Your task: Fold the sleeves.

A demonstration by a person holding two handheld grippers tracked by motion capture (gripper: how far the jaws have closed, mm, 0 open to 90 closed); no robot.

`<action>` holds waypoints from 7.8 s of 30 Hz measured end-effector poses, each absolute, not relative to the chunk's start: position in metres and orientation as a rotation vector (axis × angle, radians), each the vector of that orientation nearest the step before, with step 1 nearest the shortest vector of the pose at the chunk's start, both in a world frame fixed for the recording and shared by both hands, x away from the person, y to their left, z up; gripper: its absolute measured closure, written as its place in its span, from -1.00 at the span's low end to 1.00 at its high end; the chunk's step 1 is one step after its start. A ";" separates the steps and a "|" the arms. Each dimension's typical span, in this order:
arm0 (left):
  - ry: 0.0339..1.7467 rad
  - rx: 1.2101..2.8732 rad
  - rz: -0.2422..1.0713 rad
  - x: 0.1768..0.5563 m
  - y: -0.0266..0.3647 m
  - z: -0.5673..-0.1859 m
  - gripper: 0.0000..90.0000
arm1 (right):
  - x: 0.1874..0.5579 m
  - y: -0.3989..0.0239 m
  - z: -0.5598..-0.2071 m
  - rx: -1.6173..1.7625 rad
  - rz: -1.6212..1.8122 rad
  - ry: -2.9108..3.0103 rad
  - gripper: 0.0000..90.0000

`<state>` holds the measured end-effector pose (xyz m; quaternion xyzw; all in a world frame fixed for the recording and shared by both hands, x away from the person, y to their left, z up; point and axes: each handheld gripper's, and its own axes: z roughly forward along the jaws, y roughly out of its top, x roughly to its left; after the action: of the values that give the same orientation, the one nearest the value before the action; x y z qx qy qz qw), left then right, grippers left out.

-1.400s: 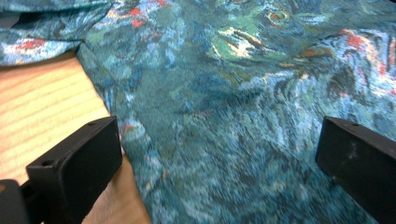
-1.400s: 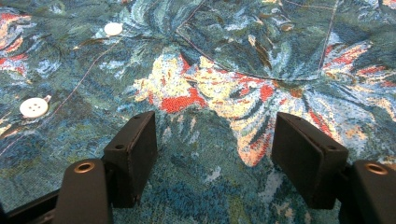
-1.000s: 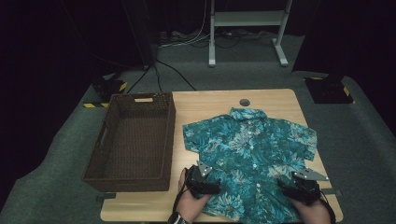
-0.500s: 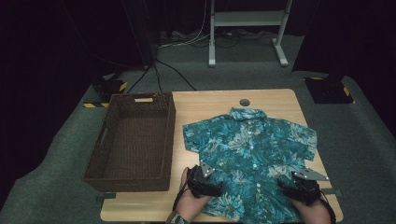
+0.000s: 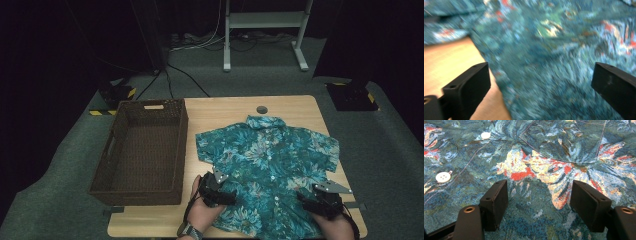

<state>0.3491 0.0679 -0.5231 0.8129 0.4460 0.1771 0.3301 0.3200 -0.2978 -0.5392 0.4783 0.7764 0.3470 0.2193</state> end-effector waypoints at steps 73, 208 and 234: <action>1.662 1.815 0.621 0.500 0.111 -0.531 -0.14 | 0.320 -0.297 -0.539 1.320 0.961 2.154 -0.32; 1.112 1.975 0.487 0.373 0.056 -0.501 -0.94 | 0.320 -0.297 -0.539 1.316 0.959 2.153 -0.31; 1.183 2.089 0.481 0.322 0.099 -0.544 -0.99 | 0.320 -0.297 -0.539 1.319 0.959 2.152 -0.32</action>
<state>0.3218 0.0989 -0.5439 0.8025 0.4543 0.1848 0.3399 0.3196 -0.2972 -0.5392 0.4766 0.7776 0.3465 0.2192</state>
